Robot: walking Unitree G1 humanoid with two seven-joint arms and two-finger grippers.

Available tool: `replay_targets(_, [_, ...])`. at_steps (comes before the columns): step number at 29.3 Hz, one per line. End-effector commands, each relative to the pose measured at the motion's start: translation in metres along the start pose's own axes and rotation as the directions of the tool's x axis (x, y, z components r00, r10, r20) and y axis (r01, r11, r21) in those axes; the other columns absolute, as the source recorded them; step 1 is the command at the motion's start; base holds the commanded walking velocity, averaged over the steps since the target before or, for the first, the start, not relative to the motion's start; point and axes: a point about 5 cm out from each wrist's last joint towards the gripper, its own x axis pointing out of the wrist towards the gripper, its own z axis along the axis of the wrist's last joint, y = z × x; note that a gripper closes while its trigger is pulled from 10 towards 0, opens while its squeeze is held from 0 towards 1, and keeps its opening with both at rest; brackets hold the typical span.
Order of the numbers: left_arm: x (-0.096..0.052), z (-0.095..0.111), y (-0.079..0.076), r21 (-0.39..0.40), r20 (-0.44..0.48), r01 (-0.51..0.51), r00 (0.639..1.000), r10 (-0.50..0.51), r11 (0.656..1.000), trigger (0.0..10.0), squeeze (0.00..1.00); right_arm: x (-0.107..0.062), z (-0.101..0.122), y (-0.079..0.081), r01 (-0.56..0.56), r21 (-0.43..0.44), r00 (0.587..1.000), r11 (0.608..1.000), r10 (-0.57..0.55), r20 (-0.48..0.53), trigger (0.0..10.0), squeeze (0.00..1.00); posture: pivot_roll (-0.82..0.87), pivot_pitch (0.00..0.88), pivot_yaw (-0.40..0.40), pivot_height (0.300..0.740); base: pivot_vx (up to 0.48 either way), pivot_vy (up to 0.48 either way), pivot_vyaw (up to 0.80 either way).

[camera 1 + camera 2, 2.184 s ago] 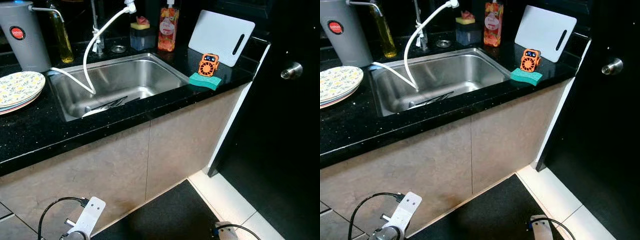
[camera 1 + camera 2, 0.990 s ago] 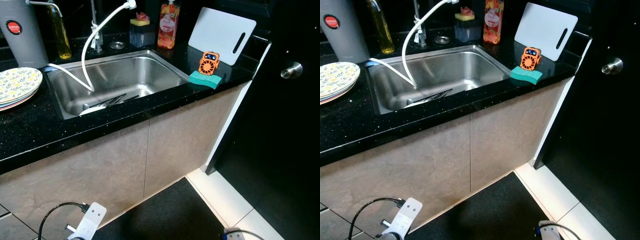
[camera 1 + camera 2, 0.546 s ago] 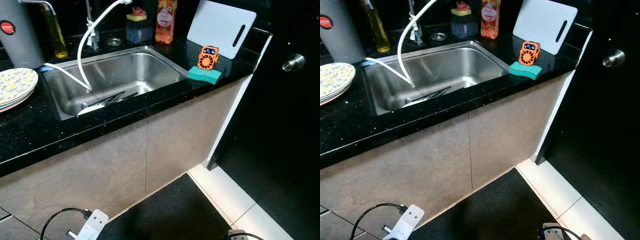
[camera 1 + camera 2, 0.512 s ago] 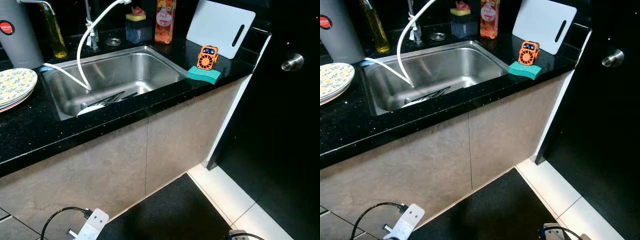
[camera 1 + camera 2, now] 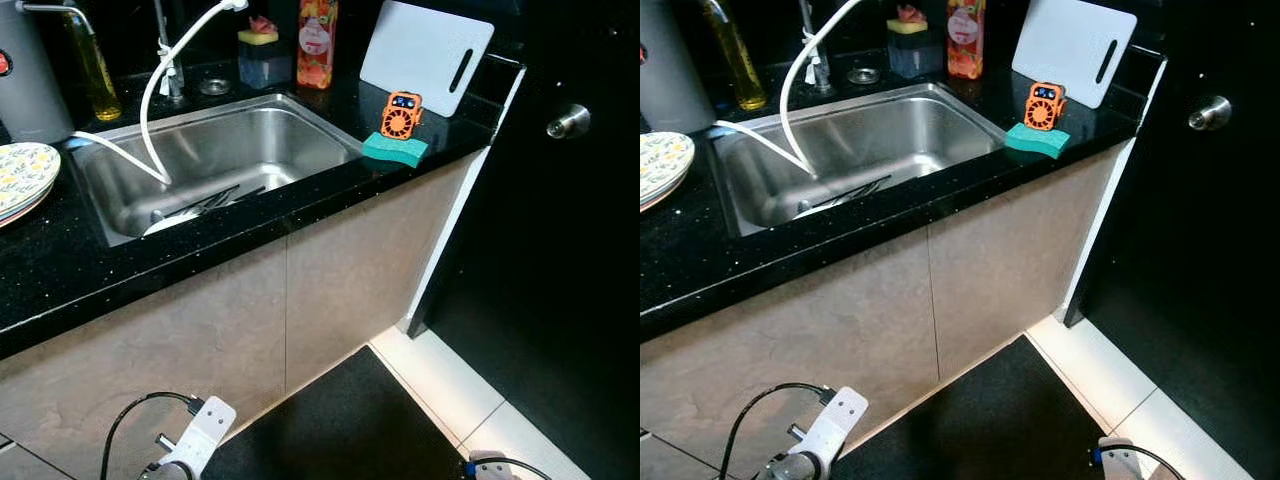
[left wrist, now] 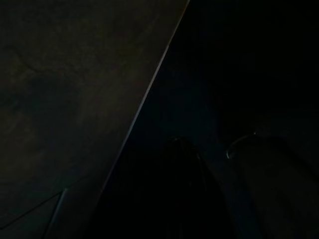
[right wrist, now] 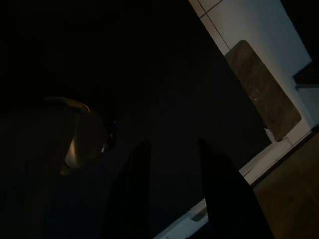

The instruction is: Kitchen organization

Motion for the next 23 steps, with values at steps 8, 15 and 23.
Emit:
replay_targets(8, [0.000, -0.003, -0.004, 0.033, -0.029, 0.029, 0.999, -0.028, 0.999, 10.0, 0.00, -0.009, -0.032, -0.011, 0.058, 0.055, 0.996, 0.997, -0.054, -0.076, 10.0, 0.00, -0.13, 0.017, 0.048, 0.740, 0.000, 0.000, 0.00])
replay_targets(15, [0.003, 0.007, -0.004, 0.022, -0.009, 0.025, 1.000, -0.025, 0.999, 10.0, 0.00, -0.012, -0.039, -0.011, 0.065, 0.083, 0.995, 0.994, -0.058, -0.083, 10.0, 0.00, -0.14, 0.019, 0.047, 0.740, 0.000, 0.000, 0.00])
replay_targets(23, [0.000, -0.007, -0.006, 0.026, -0.052, 0.024, 0.998, -0.023, 0.999, 10.0, 0.00, -0.010, -0.033, -0.019, 0.086, 0.102, 0.995, 0.991, -0.080, -0.063, 10.0, 0.00, -0.15, 0.016, 0.045, 0.740, 0.000, 0.000, 0.00])
